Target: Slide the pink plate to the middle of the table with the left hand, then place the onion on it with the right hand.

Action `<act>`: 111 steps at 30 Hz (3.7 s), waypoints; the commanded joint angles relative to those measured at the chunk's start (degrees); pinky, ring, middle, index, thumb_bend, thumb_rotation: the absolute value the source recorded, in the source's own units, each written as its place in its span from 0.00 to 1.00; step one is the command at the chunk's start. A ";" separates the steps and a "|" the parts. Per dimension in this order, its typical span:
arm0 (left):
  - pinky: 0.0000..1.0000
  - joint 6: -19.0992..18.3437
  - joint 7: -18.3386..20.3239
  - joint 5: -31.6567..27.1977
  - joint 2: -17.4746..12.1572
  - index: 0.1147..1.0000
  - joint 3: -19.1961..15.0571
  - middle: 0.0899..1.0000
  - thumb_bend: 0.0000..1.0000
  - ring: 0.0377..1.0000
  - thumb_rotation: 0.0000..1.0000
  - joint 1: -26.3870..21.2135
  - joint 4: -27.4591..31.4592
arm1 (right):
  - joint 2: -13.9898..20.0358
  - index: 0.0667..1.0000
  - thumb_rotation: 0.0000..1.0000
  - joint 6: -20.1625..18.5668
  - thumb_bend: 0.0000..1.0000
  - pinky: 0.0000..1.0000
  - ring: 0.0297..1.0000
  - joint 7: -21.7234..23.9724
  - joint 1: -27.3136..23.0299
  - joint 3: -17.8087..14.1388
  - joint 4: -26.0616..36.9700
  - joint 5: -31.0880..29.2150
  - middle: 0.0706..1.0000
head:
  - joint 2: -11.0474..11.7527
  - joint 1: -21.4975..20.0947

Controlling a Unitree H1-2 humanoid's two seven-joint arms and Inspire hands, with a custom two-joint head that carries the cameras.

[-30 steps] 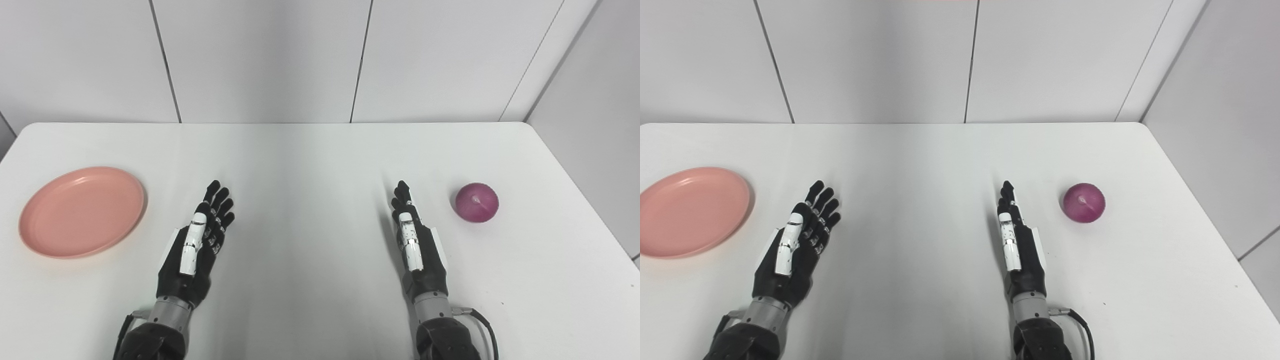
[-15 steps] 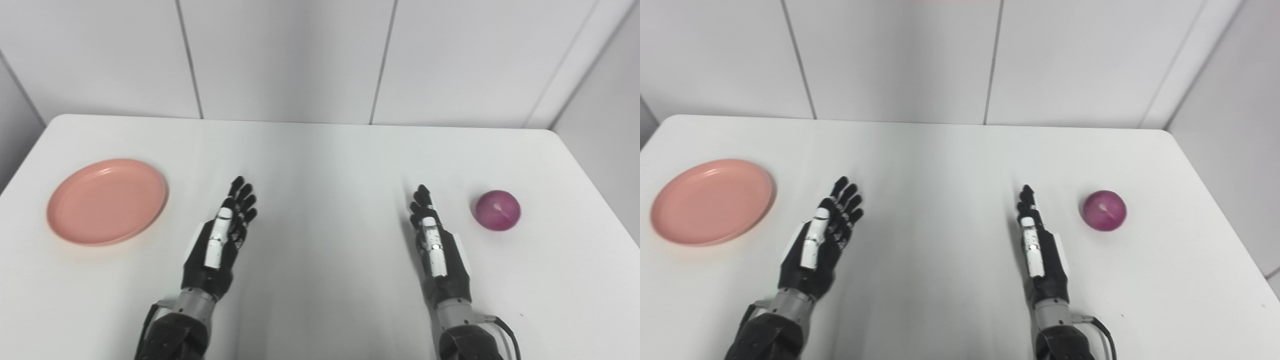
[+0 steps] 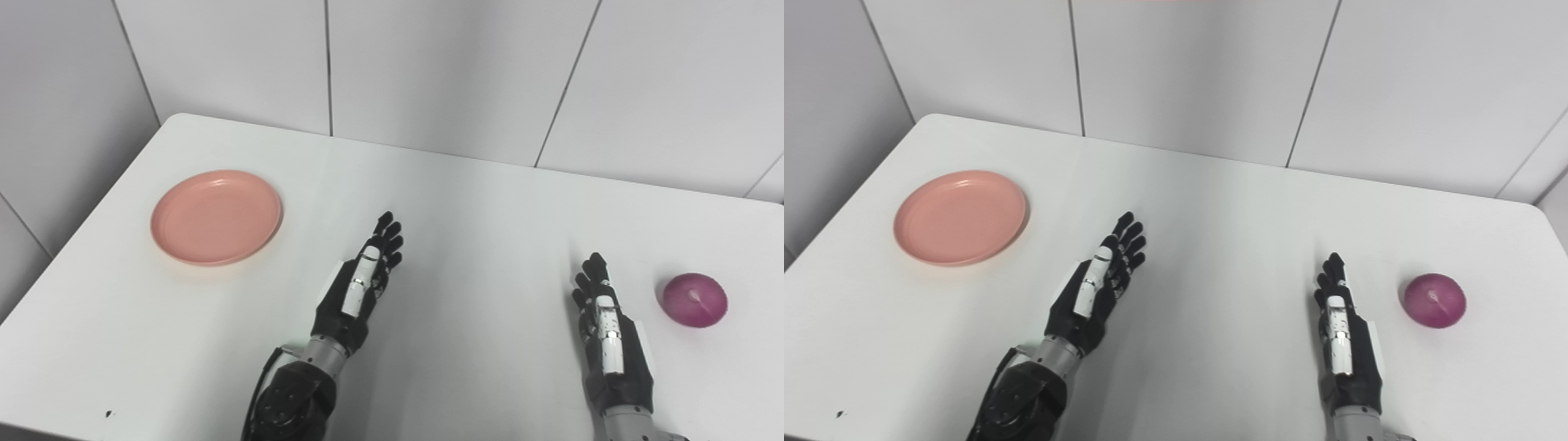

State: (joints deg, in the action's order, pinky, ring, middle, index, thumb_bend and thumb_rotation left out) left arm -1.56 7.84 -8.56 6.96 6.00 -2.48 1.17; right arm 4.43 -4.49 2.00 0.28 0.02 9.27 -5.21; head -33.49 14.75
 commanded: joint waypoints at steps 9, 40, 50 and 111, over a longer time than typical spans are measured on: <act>1.00 0.70 -0.84 1.66 1.65 1.00 1.91 1.00 0.45 1.00 1.00 0.85 -3.43 | 1.18 1.00 1.00 -1.21 0.11 1.00 1.00 0.97 0.09 -0.96 2.33 -0.35 1.00 | 1.73 5.60; 1.00 3.78 -1.54 2.40 3.32 1.00 2.59 1.00 0.41 1.00 1.00 -0.11 -7.05 | -0.38 1.00 1.00 -11.08 0.00 1.00 1.00 -0.19 0.13 -0.80 10.11 0.27 1.00 | 6.05 10.67; 1.00 3.71 -2.50 2.99 3.10 1.00 2.47 1.00 0.45 1.00 1.00 -0.88 -6.53 | -0.78 1.00 1.00 -12.24 0.00 1.00 1.00 -0.29 -0.12 -0.77 10.78 0.29 1.00 | 6.37 11.01; 0.99 -0.74 -8.16 6.47 -1.55 0.98 -5.49 1.00 0.47 0.99 1.00 -15.51 9.77 | -0.41 1.00 1.00 -11.07 0.00 1.00 1.00 0.23 -0.19 -0.79 8.54 1.05 1.00 | 8.64 12.20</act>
State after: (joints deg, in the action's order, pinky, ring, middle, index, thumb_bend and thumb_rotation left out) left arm -2.67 0.09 -2.41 5.90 0.80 -15.16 9.03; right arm 3.96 -16.66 1.93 0.89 -0.59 17.54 -3.99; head -24.79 26.98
